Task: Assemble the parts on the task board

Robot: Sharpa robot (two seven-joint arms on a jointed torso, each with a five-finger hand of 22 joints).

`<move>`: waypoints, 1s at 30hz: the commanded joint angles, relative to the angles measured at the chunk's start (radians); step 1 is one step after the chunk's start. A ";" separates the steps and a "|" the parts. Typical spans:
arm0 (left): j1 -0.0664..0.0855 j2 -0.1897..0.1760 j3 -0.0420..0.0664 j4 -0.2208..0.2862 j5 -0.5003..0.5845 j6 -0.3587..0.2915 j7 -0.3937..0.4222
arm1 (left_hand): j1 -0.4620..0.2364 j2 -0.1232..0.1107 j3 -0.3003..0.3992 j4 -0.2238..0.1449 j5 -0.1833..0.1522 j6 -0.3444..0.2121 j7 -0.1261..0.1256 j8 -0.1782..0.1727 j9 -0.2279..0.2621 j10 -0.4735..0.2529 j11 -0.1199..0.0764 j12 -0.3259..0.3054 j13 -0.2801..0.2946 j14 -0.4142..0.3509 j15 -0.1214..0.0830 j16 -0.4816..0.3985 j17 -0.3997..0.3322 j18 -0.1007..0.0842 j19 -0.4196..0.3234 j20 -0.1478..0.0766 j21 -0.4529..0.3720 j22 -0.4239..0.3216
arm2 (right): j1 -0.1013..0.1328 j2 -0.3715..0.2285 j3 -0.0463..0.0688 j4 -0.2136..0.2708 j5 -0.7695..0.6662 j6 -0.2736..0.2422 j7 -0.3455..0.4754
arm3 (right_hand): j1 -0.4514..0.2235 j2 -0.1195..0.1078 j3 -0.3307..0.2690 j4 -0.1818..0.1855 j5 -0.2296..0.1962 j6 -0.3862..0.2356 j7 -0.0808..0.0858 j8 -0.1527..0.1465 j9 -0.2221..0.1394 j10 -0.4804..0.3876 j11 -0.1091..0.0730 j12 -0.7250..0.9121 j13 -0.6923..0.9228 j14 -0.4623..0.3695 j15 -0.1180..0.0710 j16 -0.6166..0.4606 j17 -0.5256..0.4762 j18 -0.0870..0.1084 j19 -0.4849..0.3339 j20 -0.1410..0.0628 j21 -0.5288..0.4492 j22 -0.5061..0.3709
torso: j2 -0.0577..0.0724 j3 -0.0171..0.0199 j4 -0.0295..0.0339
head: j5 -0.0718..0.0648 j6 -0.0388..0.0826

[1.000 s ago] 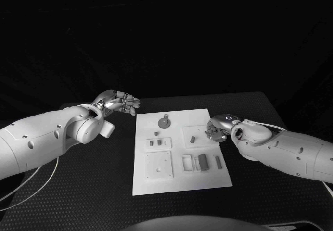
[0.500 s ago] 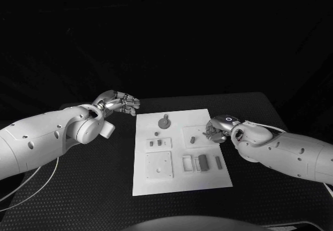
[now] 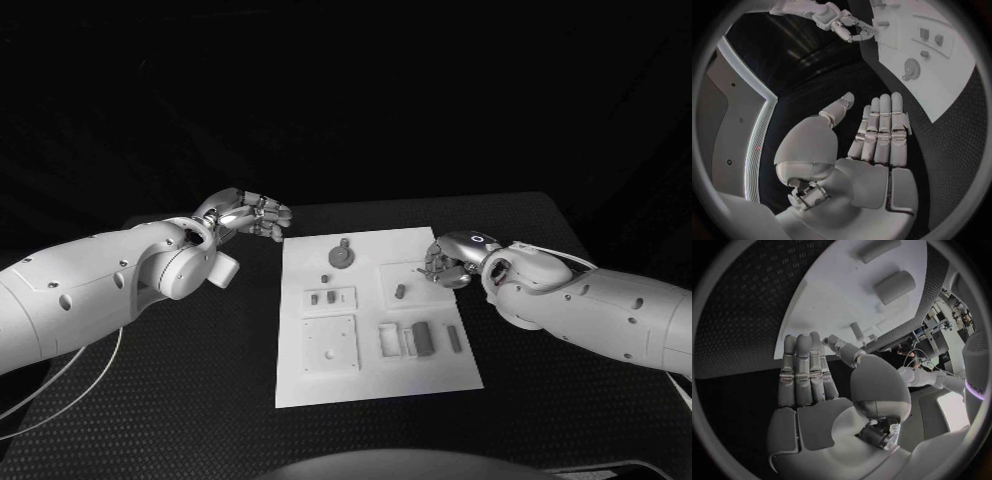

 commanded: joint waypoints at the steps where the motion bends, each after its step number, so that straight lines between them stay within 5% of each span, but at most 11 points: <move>1: 0.002 0.003 0.001 0.001 -0.015 0.017 0.004 | 0.001 -0.007 -0.002 -0.004 -0.001 -0.007 -0.003 -0.002 -0.001 -0.009 0.000 -0.004 0.002 -0.003 0.006 -0.006 0.001 0.014 -0.003 0.004 0.003 -0.002 | 0.005 -0.002 0.002 0.003 0.040 0.006 0.023 | -0.001 0.009 0.004 -0.004 0.007 0.008 -0.003 0.004 0.004 0.004 0.000 0.002 0.001 -0.003 -0.003 0.005 -0.002 0.006 0.004 -0.004 0.005 0.023 | 0.000 -0.0003 0.0003 | -0.003 0.003; 9: 0.002 0.010 0.001 -0.004 -0.040 0.019 -0.017 | -0.001 -0.004 -0.002 0.000 -0.001 -0.004 -0.004 0.000 -0.001 -0.009 -0.001 -0.003 0.002 0.000 0.006 -0.006 0.002 0.014 -0.002 0.004 0.004 -0.003 | 0.014 -0.001 0.020 0.008 0.053 0.004 0.034 | 0.000 0.010 0.005 -0.005 0.007 0.008 -0.003 0.003 0.005 0.004 0.000 0.002 0.002 -0.003 -0.003 0.005 -0.002 0.006 0.004 -0.004 0.005 0.023 | 0.000 0.0006 0.0011 | -0.002 0.007; 14: 0.004 0.029 0.001 -0.014 -0.084 0.082 -0.077 | -0.025 0.004 -0.009 0.021 -0.001 0.002 -0.007 0.004 -0.001 -0.001 -0.004 0.000 0.005 0.009 0.003 -0.002 0.005 0.015 0.006 0.001 0.007 -0.005 | 0.046 -0.002 0.027 0.030 0.088 0.008 0.054 | 0.001 0.011 0.006 -0.006 0.007 0.007 -0.003 0.003 0.005 0.004 0.000 0.001 0.002 -0.004 -0.003 0.005 -0.002 0.006 0.004 -0.004 0.005 0.023 | -0.001 0.0001 0.0012 | 0.000 0.017; 18: 0.014 0.051 0.001 -0.024 -0.128 0.206 -0.154 | -0.150 0.041 -0.051 0.115 -0.003 0.005 -0.009 0.006 -0.004 0.009 -0.009 0.002 0.009 0.018 -0.002 0.002 0.012 0.017 0.013 -0.004 0.007 -0.008 | 0.077 -0.004 0.027 0.068 0.102 0.012 0.062 | 0.001 0.011 0.006 -0.006 0.007 0.007 -0.003 0.003 0.005 0.003 0.000 0.001 0.002 -0.004 -0.003 0.005 -0.002 0.006 0.004 -0.004 0.005 0.022 | -0.001 -0.0016 -0.0012 | 0.006 0.028; 22: 0.018 0.072 0.001 -0.033 -0.164 0.257 -0.192 | -0.270 0.083 -0.105 0.194 -0.004 0.005 -0.012 0.007 -0.005 0.029 -0.019 0.009 0.016 0.032 -0.012 0.013 0.023 0.023 0.024 -0.013 0.012 -0.006 | 0.099 -0.003 0.027 0.103 0.109 0.016 0.065 | 0.001 0.012 0.007 -0.006 0.007 0.007 -0.003 0.003 0.005 0.003 0.000 0.000 0.002 -0.004 -0.003 0.005 -0.003 0.006 0.003 -0.004 0.005 0.022 | -0.003 -0.0024 -0.0017 | 0.012 0.037; 30: 0.028 0.113 0.000 -0.043 -0.192 0.333 -0.225 | -0.364 0.141 -0.230 0.229 -0.004 0.008 -0.018 0.011 -0.004 0.054 -0.035 0.017 0.037 0.044 -0.028 0.034 0.057 0.029 0.038 -0.029 0.018 0.011 | 0.104 0.007 0.027 0.167 0.116 0.025 0.069 | 0.001 0.012 0.007 -0.006 0.007 0.006 -0.003 0.003 0.005 0.003 0.000 0.000 0.003 -0.005 -0.003 0.005 -0.003 0.006 0.004 -0.004 0.005 0.022 | -0.004 -0.0037 -0.0003 | 0.030 0.048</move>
